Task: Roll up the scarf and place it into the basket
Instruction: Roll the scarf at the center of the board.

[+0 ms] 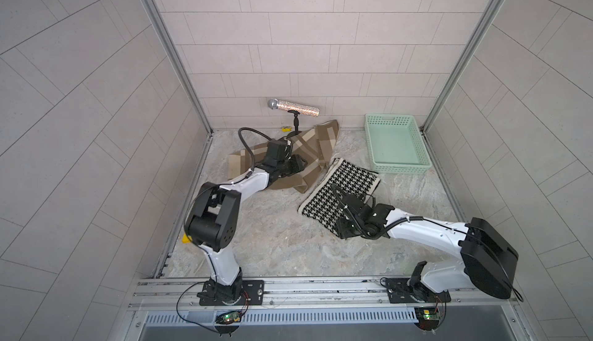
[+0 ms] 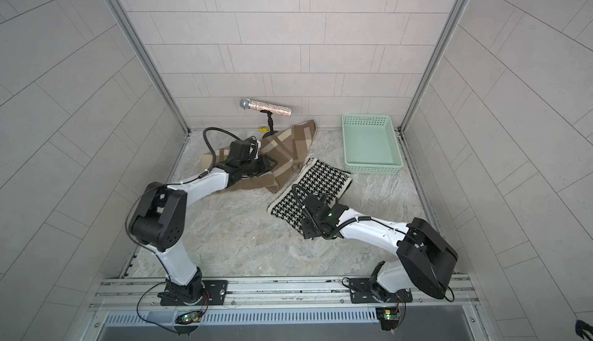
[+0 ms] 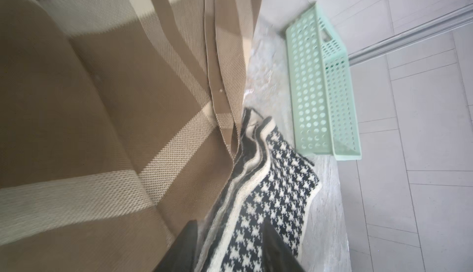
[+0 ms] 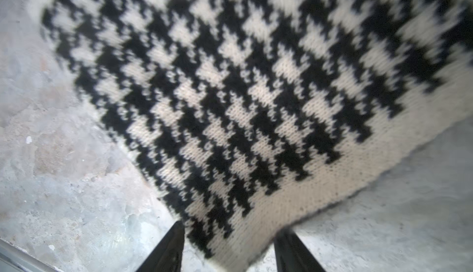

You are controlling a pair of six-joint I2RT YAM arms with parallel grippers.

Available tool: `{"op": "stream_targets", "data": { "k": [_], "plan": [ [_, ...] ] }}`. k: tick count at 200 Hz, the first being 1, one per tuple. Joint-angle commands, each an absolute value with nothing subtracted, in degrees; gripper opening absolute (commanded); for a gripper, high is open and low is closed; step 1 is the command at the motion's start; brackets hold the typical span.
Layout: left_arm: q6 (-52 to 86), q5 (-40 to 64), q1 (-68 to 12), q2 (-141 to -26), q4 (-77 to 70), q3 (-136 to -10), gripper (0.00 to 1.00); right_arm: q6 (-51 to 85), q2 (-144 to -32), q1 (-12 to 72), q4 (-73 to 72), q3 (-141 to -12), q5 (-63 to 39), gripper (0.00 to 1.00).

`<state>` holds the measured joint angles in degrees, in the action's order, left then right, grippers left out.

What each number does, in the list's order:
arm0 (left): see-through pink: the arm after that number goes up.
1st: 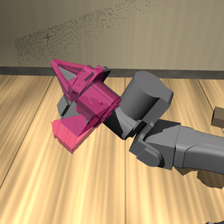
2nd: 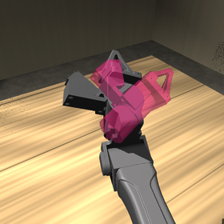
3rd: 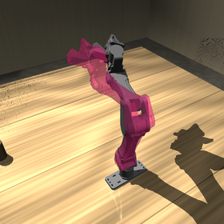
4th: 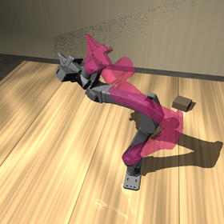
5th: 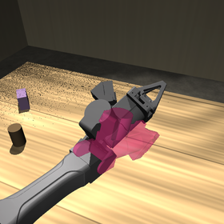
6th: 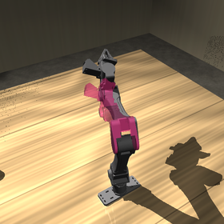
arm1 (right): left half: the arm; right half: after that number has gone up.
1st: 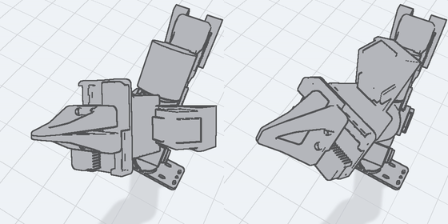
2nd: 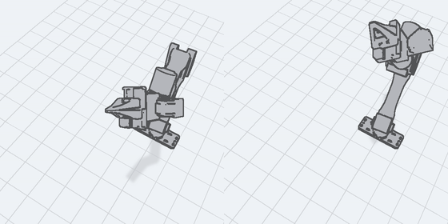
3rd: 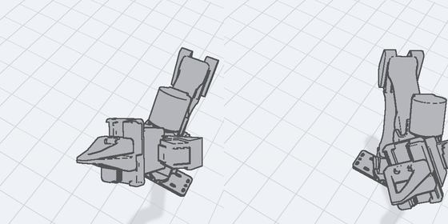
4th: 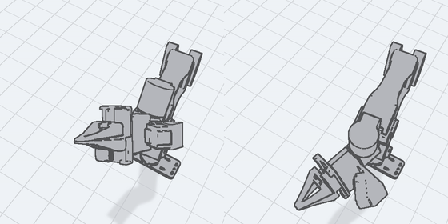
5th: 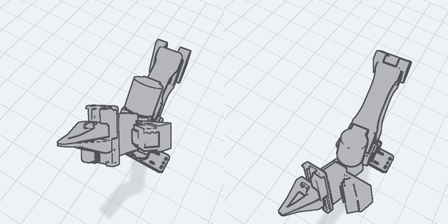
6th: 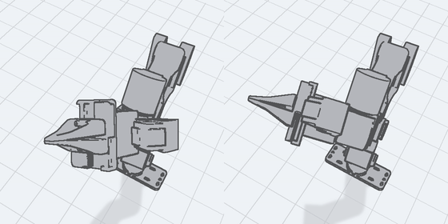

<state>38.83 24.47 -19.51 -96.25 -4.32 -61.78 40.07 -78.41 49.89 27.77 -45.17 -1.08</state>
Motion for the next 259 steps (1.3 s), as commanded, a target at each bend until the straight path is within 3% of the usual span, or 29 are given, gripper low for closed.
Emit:
{"op": "stream_targets", "data": {
  "k": [1, 20, 32, 92, 161, 179, 210, 229, 259],
  "plan": [
    [36.6, 14.7, -19.3, -85.9, 0.0, -55.7, 0.59, 34.4, -76.1, 54.1, 37.5, -48.5, 13.1, 0.63],
    [37.8, 5.4, -19.1, -76.7, 1.1, -48.9, 0.78, 30.6, -77.7, 58.9, 39.9, -51.1, 19.5, 0.65],
    [39.2, 0.5, -18.9, -71.1, 0.6, -44.6, 1.00, 28.4, -80.2, 62.1, 41.0, -52.8, 23.2, 0.67],
    [34.7, -17.8, -18.5, -52.8, 10.7, -37.3, 1.00, 21.1, -96.8, 71.7, 46.0, -62.3, 34.3, 0.75],
    [35.6, -18.7, -18.4, -51.0, 11.4, -35.4, 1.00, 19.9, -110.8, 70.1, 46.1, -67.7, 41.3, 0.77],
    [35.9, -18.3, -18.4, -51.3, 11.4, -35.4, 1.00, 19.7, -112.4, 68.4, 45.2, -67.7, 40.6, 0.66],
    [36.3, -18.3, -18.4, -51.0, 13.9, -35.6, 1.00, 18.6, -112.5, 67.4, 44.9, -69.4, 36.6, 0.20],
    [36.6, -18.5, -18.4, -50.1, 17.1, -35.2, 1.00, 18.6, -109.9, 67.4, 44.8, -70.7, 28.5, 0.01],
    [36.3, -15.3, -18.4, -48.5, 22.1, -34.0, 1.00, 20.1, -103.7, 67.3, 43.3, -71.6, 12.9, 0.00]
  ]
}}
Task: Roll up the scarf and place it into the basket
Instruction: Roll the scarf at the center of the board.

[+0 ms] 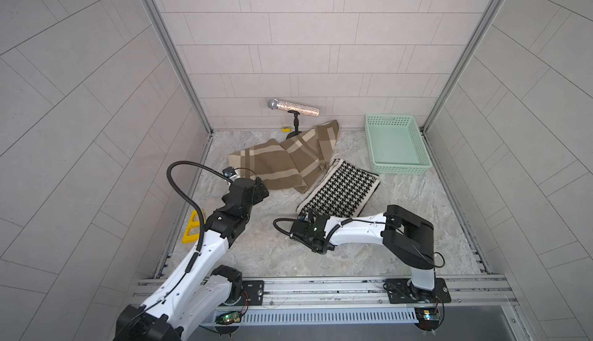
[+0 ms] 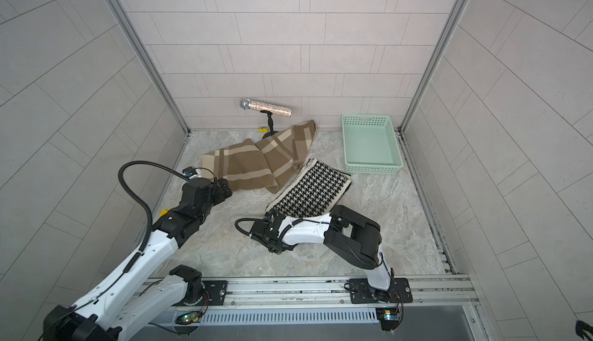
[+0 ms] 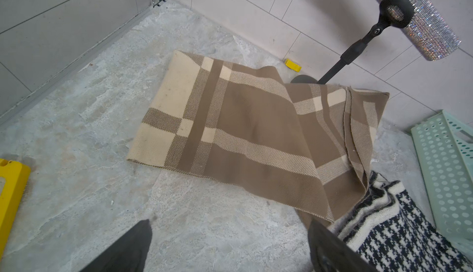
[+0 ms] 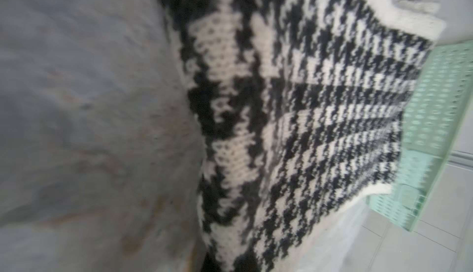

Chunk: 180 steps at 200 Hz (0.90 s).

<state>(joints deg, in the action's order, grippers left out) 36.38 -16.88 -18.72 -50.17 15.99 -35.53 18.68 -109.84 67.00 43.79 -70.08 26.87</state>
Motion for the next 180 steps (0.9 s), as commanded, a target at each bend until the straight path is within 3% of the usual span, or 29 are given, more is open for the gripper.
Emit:
{"op": "stream_targets", "data": {
  "k": [1, 22, 87, 148, 180],
  "plan": [
    [36.3, -15.1, -18.4, -48.4, 22.2, -34.0, 1.00, 20.1, -103.5, 67.2, 43.2, -71.6, 12.4, 0.00],
    [36.2, -9.4, -18.5, -47.1, 24.0, -32.4, 0.98, 22.1, -100.3, 66.0, 42.6, -71.5, 5.4, 0.00],
    [35.0, 17.7, -21.1, -49.0, 17.8, -27.1, 0.57, 25.9, -100.0, 53.0, 34.2, -65.2, -19.4, 0.00],
    [31.2, 21.4, -33.4, -60.3, 6.8, -27.1, 0.50, 28.1, -101.8, 43.7, 27.9, -61.0, -34.7, 0.00],
    [31.2, 23.7, -35.4, -67.2, -1.1, -27.9, 0.37, 30.0, -102.4, 40.8, 24.8, -58.6, -39.0, 0.00]
  ]
}}
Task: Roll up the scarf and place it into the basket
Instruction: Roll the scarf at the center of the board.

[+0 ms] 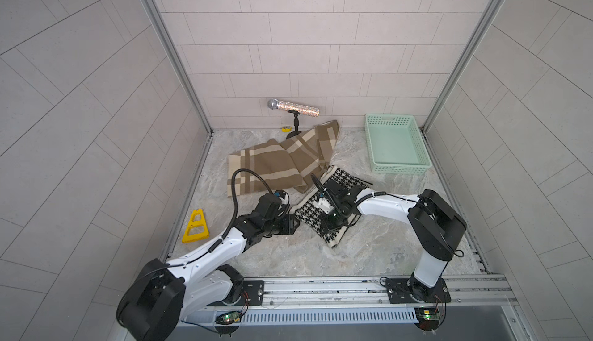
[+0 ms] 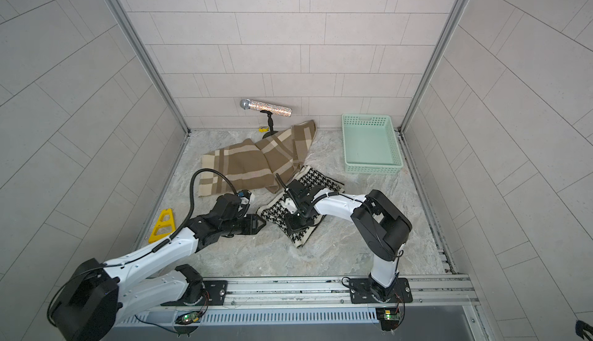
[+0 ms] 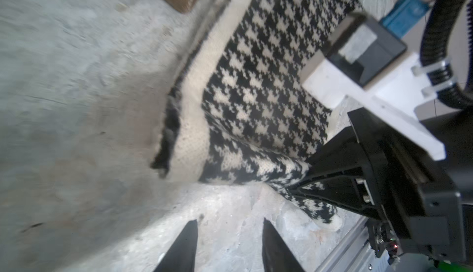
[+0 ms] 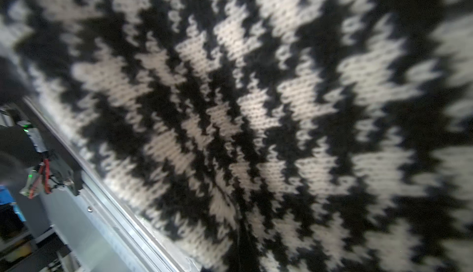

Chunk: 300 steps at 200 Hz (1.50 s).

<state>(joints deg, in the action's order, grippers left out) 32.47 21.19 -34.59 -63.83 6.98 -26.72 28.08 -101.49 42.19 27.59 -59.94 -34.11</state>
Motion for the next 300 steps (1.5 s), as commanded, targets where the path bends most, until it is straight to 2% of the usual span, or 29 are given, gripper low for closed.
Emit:
{"op": "stream_targets", "data": {
  "k": [1, 71, 133, 177, 217, 251, 276, 300],
  "plan": [
    [31.2, 23.8, -35.4, -67.5, -1.3, -27.9, 0.37, 30.0, -102.4, 40.8, 24.8, -58.5, -39.0, 0.00],
    [31.3, 23.7, -35.7, -78.4, -8.9, -32.7, 0.26, 30.0, -103.0, 39.3, 24.7, -58.4, -39.9, 0.00],
    [33.1, 21.8, -35.6, -86.5, -9.2, -36.6, 0.22, 30.0, -102.9, 39.1, 25.5, -58.9, -38.9, 0.00],
    [35.6, 19.1, -35.3, -93.3, -2.4, -42.2, 0.17, 27.6, -99.3, 39.1, 32.5, -61.3, -30.7, 0.20],
    [38.2, 20.2, -35.2, -97.1, 0.2, -44.6, 0.13, 25.7, -91.8, 41.6, 38.7, -61.1, -12.2, 0.41],
    [39.9, 22.0, -35.1, -98.3, 0.1, -45.1, 0.14, 23.9, -87.0, 51.4, 39.8, -59.6, 7.1, 0.49],
    [40.1, 22.1, -35.1, -98.7, 0.5, -45.5, 0.13, 23.9, -85.7, 56.3, 38.6, -58.3, 11.3, 0.57],
    [39.9, 21.9, -34.9, -99.2, 1.7, -46.3, 0.13, 23.2, -84.6, 60.6, 37.4, -57.6, 14.6, 0.58]
  ]
}}
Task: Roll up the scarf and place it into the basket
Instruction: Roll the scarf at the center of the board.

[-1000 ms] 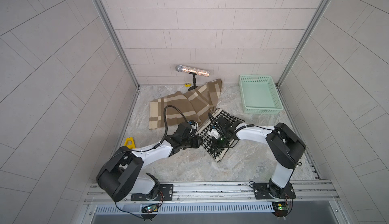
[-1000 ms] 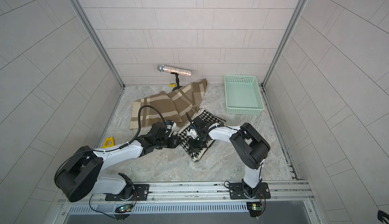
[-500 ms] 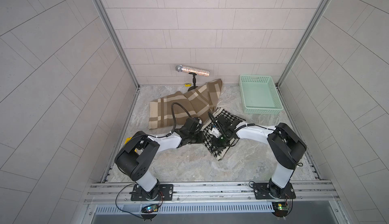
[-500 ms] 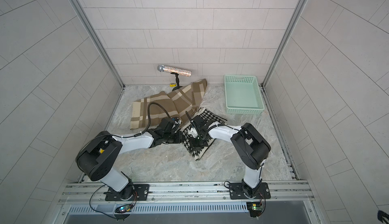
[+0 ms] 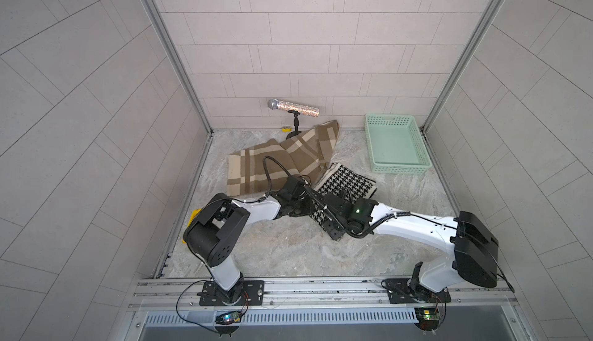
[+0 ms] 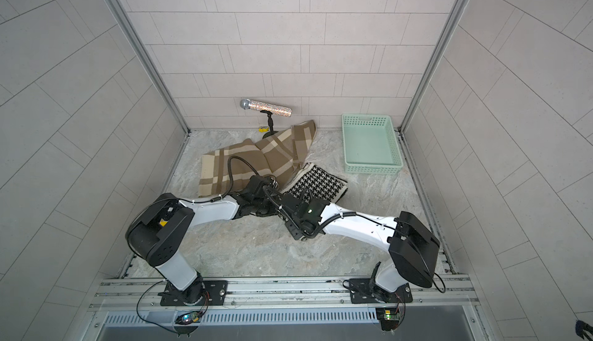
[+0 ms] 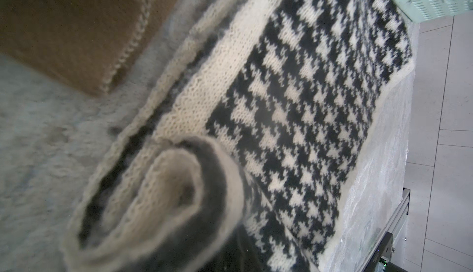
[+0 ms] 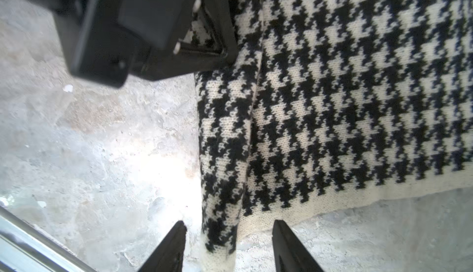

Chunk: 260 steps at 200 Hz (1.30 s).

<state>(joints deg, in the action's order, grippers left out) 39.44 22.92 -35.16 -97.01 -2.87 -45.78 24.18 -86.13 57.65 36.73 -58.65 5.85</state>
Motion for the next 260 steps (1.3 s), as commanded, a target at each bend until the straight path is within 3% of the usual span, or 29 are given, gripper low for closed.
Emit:
{"op": "stream_targets", "data": {
  "k": [1, 31, 88, 118, 149, 185, 204, 216, 230, 260],
  "plan": [
    [39.9, 21.9, -34.9, -99.3, 1.7, -46.4, 0.13, 23.1, -84.6, 60.7, 37.4, -57.6, 14.8, 0.57],
    [39.9, 23.0, -34.5, -100.1, 2.3, -47.1, 0.13, 20.4, -84.9, 64.5, 36.2, -58.0, 15.9, 0.53],
    [39.3, 24.3, -33.7, -100.8, 3.2, -47.8, 0.12, 18.5, -92.3, 63.9, 33.5, -57.4, 17.0, 0.41],
    [38.8, 25.5, -33.1, -101.3, 3.6, -48.2, 0.12, 17.1, -94.5, 61.0, 31.2, -56.3, 16.1, 0.41],
    [39.1, 27.2, -32.3, -101.4, 3.3, -48.4, 0.12, 16.4, -96.1, 58.7, 28.4, -54.1, 12.0, 0.50],
    [41.0, 30.1, -31.1, -101.6, 1.2, -48.3, 0.13, 16.7, -98.6, 58.5, 25.8, -52.3, 7.3, 0.51],
    [41.2, 31.0, -30.7, -101.4, 0.3, -48.2, 0.13, 17.4, -99.8, 58.5, 25.1, -51.9, 6.2, 0.37],
    [41.2, 31.1, -30.5, -100.7, 0.2, -47.8, 0.13, 18.0, -100.1, 58.5, 25.0, -52.2, 4.1, 0.15],
    [42.9, 31.2, -30.0, -98.7, 0.0, -46.9, 0.14, 19.6, -99.7, 58.4, 25.0, -52.4, 0.8, 0.02],
    [42.7, 29.4, -27.6, -90.2, 3.2, -43.2, 0.23, 27.2, -96.8, 58.3, 23.8, -52.6, -10.2, 0.00]
  ]
}}
